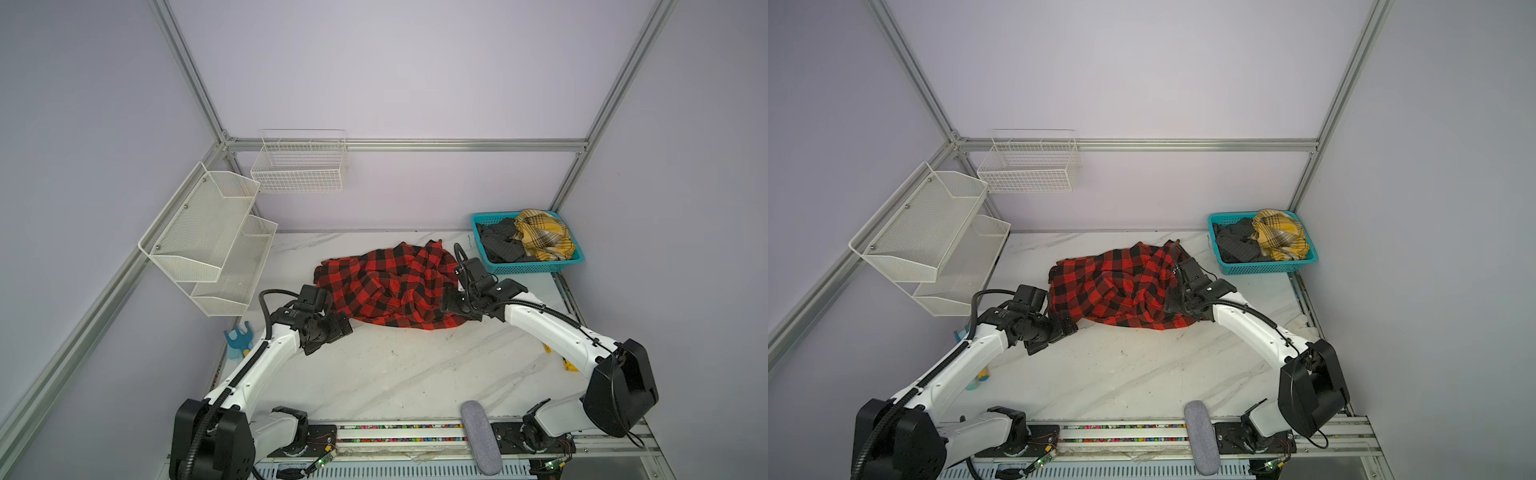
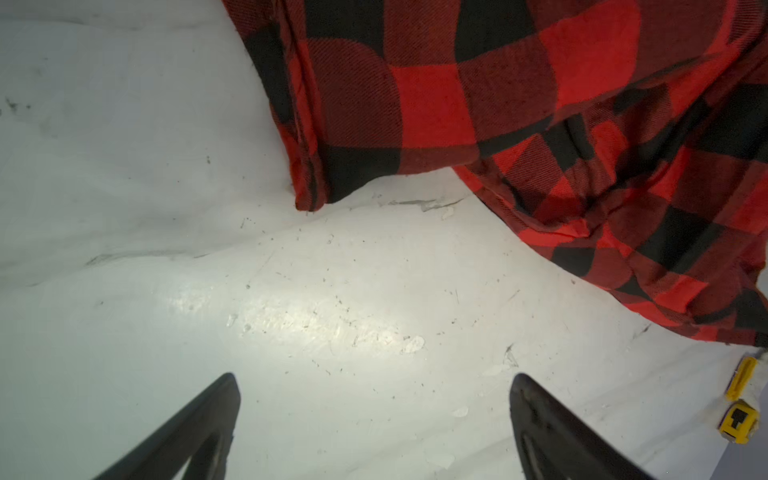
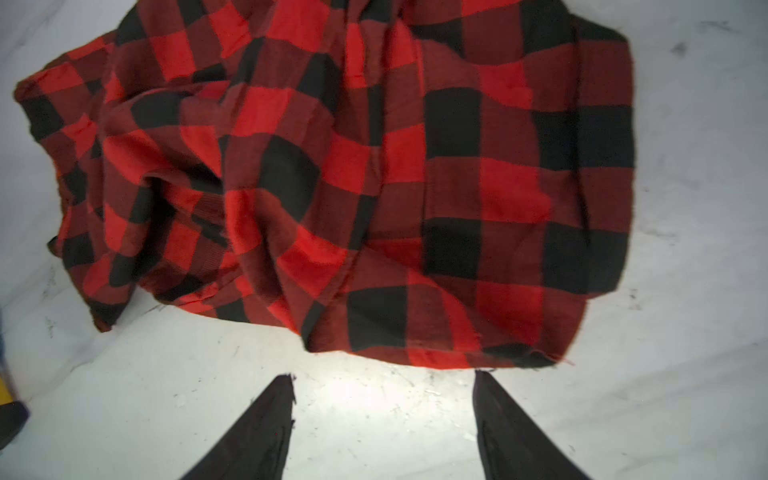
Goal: Fold and stack the long sleeve shirts
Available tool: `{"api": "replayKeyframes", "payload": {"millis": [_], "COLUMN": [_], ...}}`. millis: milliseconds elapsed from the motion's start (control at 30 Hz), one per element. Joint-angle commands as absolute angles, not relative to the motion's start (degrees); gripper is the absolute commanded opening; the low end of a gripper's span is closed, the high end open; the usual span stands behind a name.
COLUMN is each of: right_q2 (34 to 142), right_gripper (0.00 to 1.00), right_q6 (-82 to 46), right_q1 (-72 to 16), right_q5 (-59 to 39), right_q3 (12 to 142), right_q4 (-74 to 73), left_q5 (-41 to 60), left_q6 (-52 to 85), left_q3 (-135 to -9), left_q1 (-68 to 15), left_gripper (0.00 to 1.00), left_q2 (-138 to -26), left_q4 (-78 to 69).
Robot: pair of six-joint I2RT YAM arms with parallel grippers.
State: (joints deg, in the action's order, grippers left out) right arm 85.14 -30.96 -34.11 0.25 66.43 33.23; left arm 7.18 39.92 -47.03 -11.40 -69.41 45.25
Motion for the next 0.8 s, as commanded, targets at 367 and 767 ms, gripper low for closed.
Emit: {"api": "replayKeyframes", "payload": {"millis": [367, 767], "right_q2": [92.95, 90.62], "right_gripper": [0.67, 0.45], "right_q6": [-29.43, -31.69], "right_q1": [-36.04, -36.04], "right_q5": [6.80, 5.63], "right_q3": [68.15, 66.18], "right_q4": [32.54, 32.19], "left_q5": [2.92, -5.84], "left_q6": [42.30, 35.63], "left_q3": [-52.63, -83.34], "left_q1": [-8.64, -6.27], "left_gripper": [0.29, 0.00], "left_q2": [-88.21, -94.25], "left_q4": [30.96, 38.15]}}
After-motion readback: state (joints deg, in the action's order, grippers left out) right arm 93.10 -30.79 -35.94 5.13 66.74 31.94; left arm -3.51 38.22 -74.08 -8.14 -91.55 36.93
